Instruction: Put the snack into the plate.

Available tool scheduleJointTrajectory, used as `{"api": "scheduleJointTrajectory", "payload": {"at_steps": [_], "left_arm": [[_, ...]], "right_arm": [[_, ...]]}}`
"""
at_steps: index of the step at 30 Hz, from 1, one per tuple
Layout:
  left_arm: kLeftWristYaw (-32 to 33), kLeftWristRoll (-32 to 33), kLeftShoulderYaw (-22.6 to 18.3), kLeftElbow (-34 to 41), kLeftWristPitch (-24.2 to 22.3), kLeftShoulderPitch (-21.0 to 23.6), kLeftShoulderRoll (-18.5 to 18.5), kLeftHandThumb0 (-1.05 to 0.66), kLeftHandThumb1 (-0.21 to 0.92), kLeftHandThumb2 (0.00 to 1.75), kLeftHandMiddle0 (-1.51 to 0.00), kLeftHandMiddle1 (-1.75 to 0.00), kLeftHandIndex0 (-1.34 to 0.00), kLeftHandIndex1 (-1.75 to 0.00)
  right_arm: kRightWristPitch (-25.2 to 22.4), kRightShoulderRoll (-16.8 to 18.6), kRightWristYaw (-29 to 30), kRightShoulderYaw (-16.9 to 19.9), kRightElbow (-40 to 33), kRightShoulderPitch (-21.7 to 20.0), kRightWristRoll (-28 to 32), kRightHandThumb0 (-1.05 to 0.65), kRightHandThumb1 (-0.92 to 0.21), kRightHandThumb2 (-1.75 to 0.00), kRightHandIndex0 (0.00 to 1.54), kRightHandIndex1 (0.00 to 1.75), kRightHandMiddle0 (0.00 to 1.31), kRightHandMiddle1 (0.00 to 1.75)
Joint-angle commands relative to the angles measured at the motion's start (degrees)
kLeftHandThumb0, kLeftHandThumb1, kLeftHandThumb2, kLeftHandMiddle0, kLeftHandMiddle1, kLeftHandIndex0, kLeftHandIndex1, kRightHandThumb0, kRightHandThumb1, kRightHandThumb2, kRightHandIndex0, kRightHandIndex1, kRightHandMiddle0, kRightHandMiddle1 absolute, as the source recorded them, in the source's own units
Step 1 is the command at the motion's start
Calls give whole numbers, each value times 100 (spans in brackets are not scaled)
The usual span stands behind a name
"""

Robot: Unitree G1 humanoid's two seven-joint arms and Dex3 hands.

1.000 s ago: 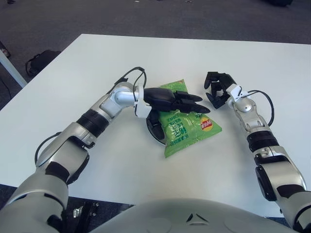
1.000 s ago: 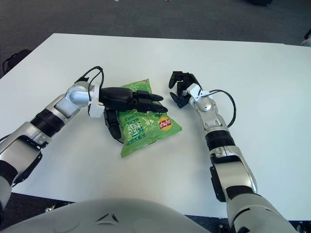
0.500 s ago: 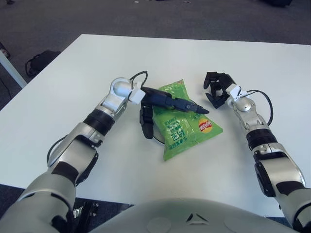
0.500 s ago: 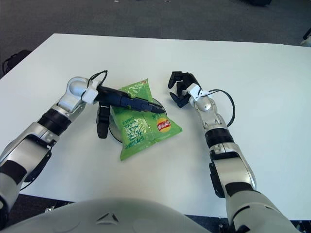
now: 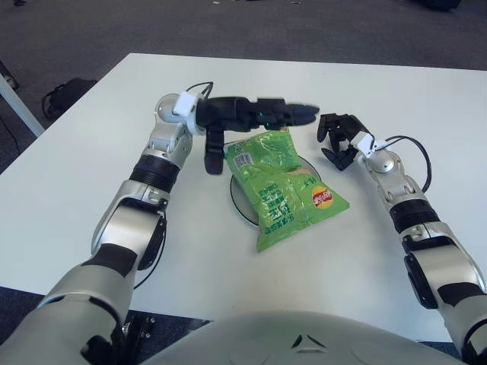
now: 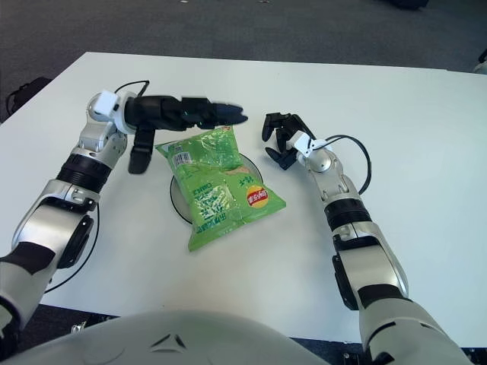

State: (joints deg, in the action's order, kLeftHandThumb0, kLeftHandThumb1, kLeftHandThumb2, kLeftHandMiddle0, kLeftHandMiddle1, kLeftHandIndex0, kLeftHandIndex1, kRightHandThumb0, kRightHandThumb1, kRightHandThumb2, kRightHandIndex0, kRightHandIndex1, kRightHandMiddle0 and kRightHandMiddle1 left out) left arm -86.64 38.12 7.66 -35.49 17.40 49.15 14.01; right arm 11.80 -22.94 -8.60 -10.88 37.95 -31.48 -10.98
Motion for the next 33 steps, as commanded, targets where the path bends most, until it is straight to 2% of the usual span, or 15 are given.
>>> {"api": "scheduleJointTrajectory", "payload": {"at_steps": [1,3,7,9,12,14,16,18,21,23,26,29,32,33], "left_arm": [[-60,241,-505,-680,-630,141,-125,-87,64,53,0,0,0,0],[4,219,-684,-808,-805,141,-142,-88,66,54,0,0,0,0],[537,117,-847,-557,-1516,101,-96,-93,73,50,0,0,0,0],[800,171,-1017,-452,-2143,105,169,-95,78,47,0,0,0,0],[1033,221,-1318,-295,-2679,142,558,-97,84,44,0,0,0,0],[1330,89,-1496,89,-2589,-43,733,-97,86,43,0,0,-1,-1],[1835,-336,-1602,299,-1948,-287,762,-98,86,42,0,0,-2,-1],[2202,-639,-1651,360,-1556,-406,735,-98,86,42,0,0,-2,-2],[2751,-1088,-1686,19,-942,-380,637,-100,85,40,0,0,-2,-2],[2987,-1206,-1739,-161,-713,-356,537,-101,85,38,0,0,-1,-6],[3216,-1179,-1855,-316,-642,-328,394,-102,85,36,0,0,0,-6],[3368,-1040,-2045,-589,-798,-214,336,-100,84,35,0,0,0,-8],[3633,-947,-2239,-745,-848,-165,234,-95,82,35,0,0,0,-13],[3737,-933,-2279,-677,-826,-201,182,-93,80,37,-3,-1,0,-22]], "right_arm": [[-705,104,-390,-317,212,733,-255,-1,10,-175,93,175,76,161],[-788,104,-397,-321,146,752,-258,-1,10,-175,92,175,76,161],[-903,90,-409,-343,48,779,-282,-1,10,-175,92,175,76,162],[-917,75,-422,-360,15,791,-303,-1,10,-175,92,175,76,161],[-941,65,-453,-368,-7,799,-321,-1,10,-174,92,175,76,161],[-953,60,-478,-377,-5,797,-329,-1,9,-173,92,175,76,160],[-951,48,-495,-393,11,788,-352,-1,8,-173,91,175,75,161],[-943,45,-494,-404,25,782,-374,-1,8,-172,91,175,74,161],[-935,39,-481,-427,33,776,-419,-1,7,-172,90,175,73,162],[-955,32,-499,-440,22,771,-430,-1,7,-172,90,175,73,163],[-1000,24,-535,-453,0,767,-435,-1,6,-171,90,175,72,164],[-1056,18,-553,-463,-24,768,-433,-1,5,-171,89,175,71,164],[-1092,19,-551,-466,-43,767,-428,-1,5,-170,89,175,71,163],[-1094,19,-548,-467,-47,767,-426,-1,5,-170,89,175,70,163]]}}
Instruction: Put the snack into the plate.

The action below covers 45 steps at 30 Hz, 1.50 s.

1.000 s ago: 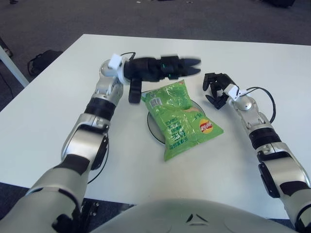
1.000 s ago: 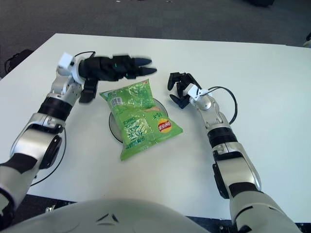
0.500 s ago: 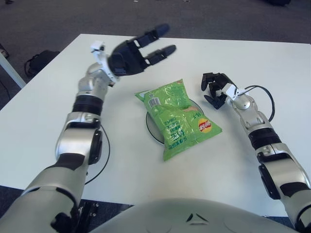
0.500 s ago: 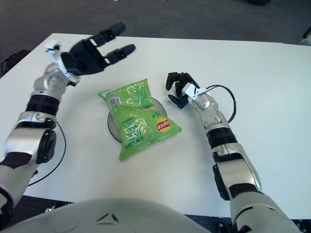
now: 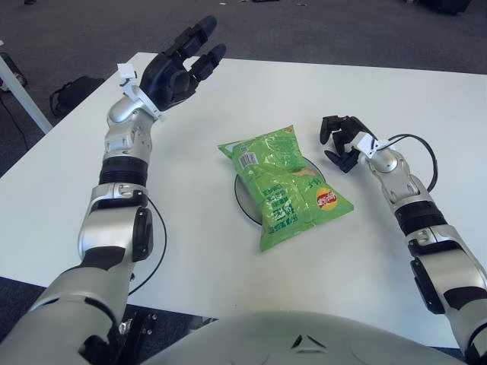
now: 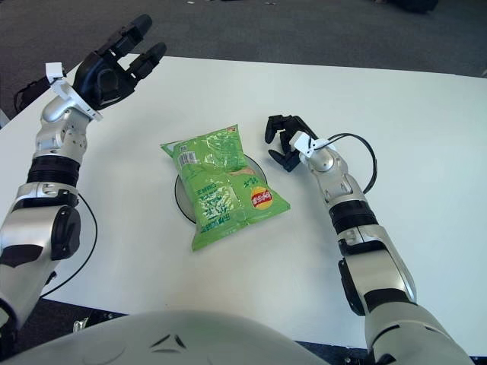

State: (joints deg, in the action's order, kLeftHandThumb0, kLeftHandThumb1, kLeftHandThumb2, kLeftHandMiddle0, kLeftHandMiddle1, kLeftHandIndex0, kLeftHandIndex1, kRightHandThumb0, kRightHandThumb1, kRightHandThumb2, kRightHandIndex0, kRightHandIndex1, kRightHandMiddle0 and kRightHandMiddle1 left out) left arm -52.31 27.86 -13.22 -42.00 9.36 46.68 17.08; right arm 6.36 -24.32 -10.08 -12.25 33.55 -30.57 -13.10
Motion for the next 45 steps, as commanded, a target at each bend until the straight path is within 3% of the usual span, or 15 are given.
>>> {"api": "scheduleJointTrajectory", "payload": {"at_steps": [1,9,13,16,18,20,21,22,25,30,36,45], "left_arm": [[371,98,-221,14,-5,24,-158,-91,78,38,-4,-2,0,-28],[1129,-220,-441,57,770,-406,-303,-83,78,46,-18,-11,0,-66],[1725,-605,-447,-229,1172,-526,-244,-78,82,49,-23,-16,0,-74],[2141,-841,-458,-438,1443,-561,-259,-72,87,55,-17,-41,0,-78],[2436,-954,-474,-533,1585,-595,-319,-70,88,57,-15,-49,0,-81],[2876,-1111,-505,-714,1805,-659,-416,-66,86,63,-16,-61,0,-93],[3125,-1199,-524,-860,1961,-700,-470,-62,83,71,-17,-74,0,-112],[3277,-1253,-530,-967,2071,-719,-500,-53,86,64,-19,-86,-7,-134],[3751,-1427,-536,-1256,2412,-848,-602,-42,85,63,-22,-102,-18,-161],[4323,-1785,-408,-1343,2741,-1240,-715,-39,74,78,-36,-135,-30,-172],[4488,-2167,-156,-1485,2709,-1380,-627,-40,61,94,-56,-166,-39,-174],[4148,-2245,106,-1507,2536,-1494,-591,-42,50,108,-82,-174,-47,-175]], "right_arm": [[-551,156,-398,-331,389,678,-213,-1,4,-169,89,175,70,163],[-486,139,-350,-342,369,699,-224,-1,4,-169,88,175,70,163],[-435,120,-286,-360,379,701,-272,-1,4,-169,88,175,70,163],[-390,113,-229,-372,392,699,-304,-1,5,-169,89,175,71,163],[-381,119,-196,-369,391,703,-322,-1,5,-169,89,175,71,162],[-376,132,-157,-348,382,709,-337,-1,5,-170,89,175,71,162],[-372,145,-125,-328,377,714,-340,-1,5,-170,90,175,71,162],[-369,154,-105,-314,375,718,-341,-1,5,-170,90,175,71,162],[-299,220,55,-205,395,742,-272,-1,6,-170,90,175,72,162],[-73,420,492,187,474,827,10,-2,4,-165,88,175,76,152],[88,689,1264,703,370,945,192,-2,2,-161,87,175,78,146],[153,1018,2021,1319,289,1046,492,-2,4,-162,88,175,81,144]]}}
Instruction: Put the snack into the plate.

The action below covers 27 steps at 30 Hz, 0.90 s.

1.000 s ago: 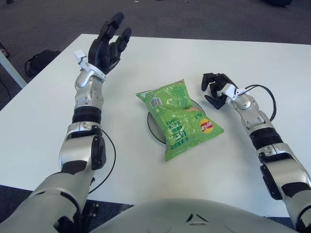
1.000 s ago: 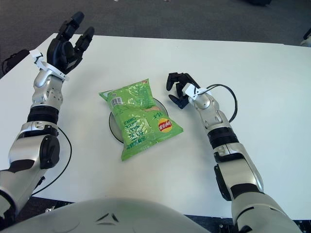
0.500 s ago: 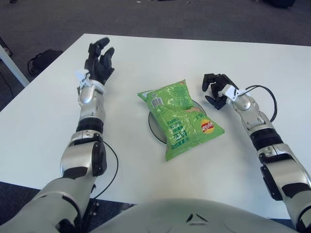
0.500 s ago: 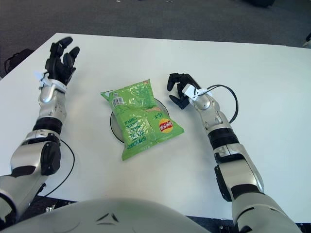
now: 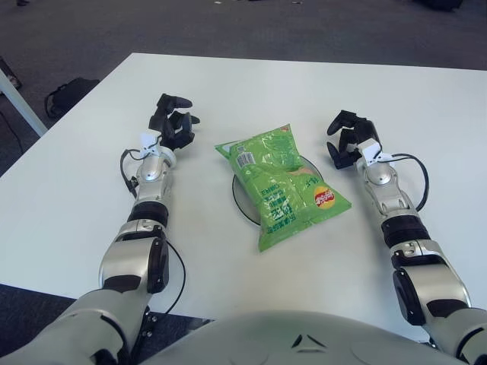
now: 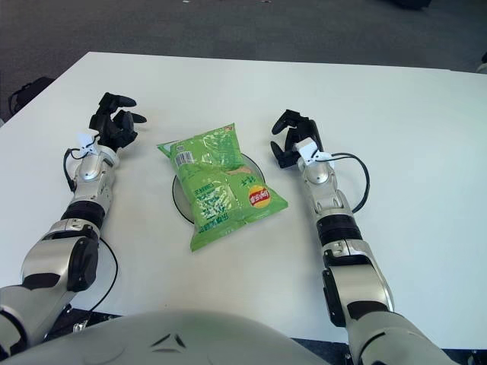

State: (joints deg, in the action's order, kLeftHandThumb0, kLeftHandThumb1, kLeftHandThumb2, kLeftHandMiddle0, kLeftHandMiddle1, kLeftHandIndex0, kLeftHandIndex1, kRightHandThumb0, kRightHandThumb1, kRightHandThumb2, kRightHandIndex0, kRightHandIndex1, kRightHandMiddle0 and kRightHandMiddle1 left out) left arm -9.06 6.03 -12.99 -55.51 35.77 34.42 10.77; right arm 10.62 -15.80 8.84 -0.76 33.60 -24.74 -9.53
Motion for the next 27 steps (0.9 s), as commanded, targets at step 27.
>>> {"api": "scheduleJointTrajectory", "payload": {"at_steps": [27], "left_arm": [[-1581,376,171,-400,-719,-497,-26,-49,28,136,-113,-175,-64,-175]], "right_arm": [[-484,664,762,1290,13,456,1038,-1,10,-175,91,175,76,164]]}}
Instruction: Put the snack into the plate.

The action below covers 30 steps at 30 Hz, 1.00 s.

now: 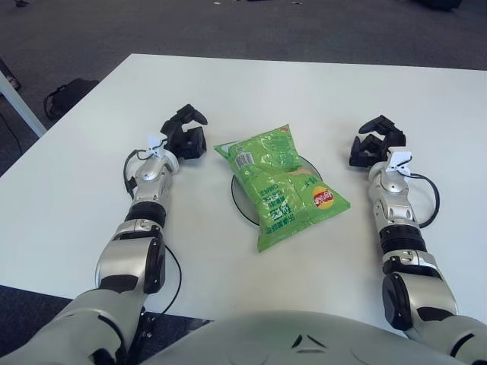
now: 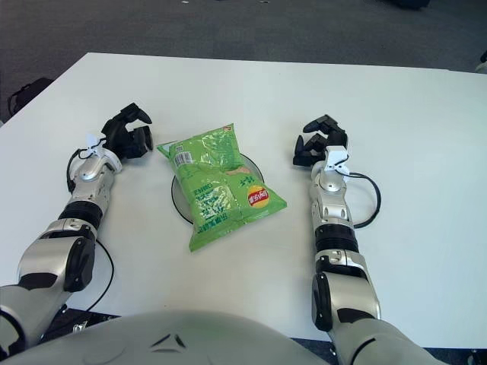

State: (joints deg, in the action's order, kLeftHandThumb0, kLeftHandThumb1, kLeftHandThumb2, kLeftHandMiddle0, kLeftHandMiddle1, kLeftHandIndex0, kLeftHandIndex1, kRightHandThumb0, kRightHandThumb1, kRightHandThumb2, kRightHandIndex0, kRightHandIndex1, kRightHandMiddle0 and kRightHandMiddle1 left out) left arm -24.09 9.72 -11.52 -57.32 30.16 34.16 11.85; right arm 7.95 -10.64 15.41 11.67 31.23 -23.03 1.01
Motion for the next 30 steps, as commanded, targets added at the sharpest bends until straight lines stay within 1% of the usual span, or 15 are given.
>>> {"api": "scheduleJointTrajectory", "payload": {"at_steps": [1,5,8,17,26,30], "left_arm": [[-85,4,31,-211,-171,-478,-137,-50,27,137,-113,-175,-65,-175],[-131,-17,68,-183,-215,-508,-140,-50,27,137,-113,-175,-65,-175],[-163,-59,126,-154,-223,-558,-156,-49,29,135,-112,-175,-64,-175],[-179,-92,226,-81,-142,-643,-237,-48,33,130,-109,-175,-60,-175],[115,-127,183,44,-52,-744,-320,-47,35,128,-108,-175,-59,-175],[451,-203,166,97,-22,-791,-356,-46,37,125,-109,-175,-57,-175]], "right_arm": [[-229,136,111,50,263,275,-19,-1,10,-175,91,175,76,163],[-285,52,87,73,336,236,-17,-1,10,-175,91,175,77,162],[-317,-55,3,87,407,216,-19,-1,10,-175,91,175,78,162],[-402,-202,-220,68,441,219,-17,-1,11,-175,92,175,80,159],[-513,-323,-590,-14,409,255,-31,-1,11,-175,92,175,80,158],[-679,-407,-815,-97,397,250,-52,-1,12,-175,93,175,82,156]]}}
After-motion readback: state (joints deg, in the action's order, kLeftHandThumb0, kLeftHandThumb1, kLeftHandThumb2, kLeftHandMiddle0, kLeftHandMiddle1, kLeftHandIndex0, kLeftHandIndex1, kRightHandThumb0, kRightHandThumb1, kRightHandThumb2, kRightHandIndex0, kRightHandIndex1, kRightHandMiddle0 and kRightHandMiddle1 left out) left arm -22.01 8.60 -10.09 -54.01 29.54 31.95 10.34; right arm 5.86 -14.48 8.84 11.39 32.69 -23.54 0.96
